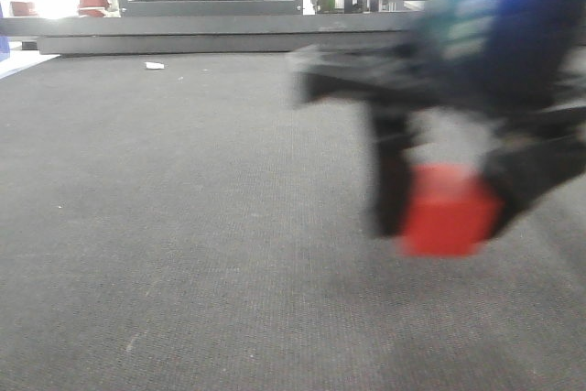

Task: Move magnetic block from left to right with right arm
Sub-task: 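Close the right gripper on the red cube and lift it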

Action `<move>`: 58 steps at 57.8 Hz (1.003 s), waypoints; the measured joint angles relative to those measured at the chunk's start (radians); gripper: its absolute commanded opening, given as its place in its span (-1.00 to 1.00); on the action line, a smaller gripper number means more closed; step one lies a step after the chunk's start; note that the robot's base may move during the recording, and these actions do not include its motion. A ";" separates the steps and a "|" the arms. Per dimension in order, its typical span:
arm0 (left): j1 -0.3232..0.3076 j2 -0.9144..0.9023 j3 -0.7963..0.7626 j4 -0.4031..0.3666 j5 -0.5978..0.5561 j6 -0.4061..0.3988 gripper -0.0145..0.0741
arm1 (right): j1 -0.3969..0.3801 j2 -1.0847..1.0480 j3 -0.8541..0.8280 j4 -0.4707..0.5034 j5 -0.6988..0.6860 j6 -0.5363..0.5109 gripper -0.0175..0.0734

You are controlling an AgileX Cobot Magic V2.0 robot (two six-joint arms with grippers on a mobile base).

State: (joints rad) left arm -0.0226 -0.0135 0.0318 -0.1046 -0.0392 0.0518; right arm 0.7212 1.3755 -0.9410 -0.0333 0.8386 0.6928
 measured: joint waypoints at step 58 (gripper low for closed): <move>0.000 0.000 0.000 0.000 0.000 0.000 -0.96 | -0.724 -1.152 0.604 0.015 -0.478 -0.616 0.03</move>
State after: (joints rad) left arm -0.0226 -0.0135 0.0318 -0.1046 -0.0392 0.0518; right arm -0.0028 0.2236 -0.3368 -0.0179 0.3602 0.0772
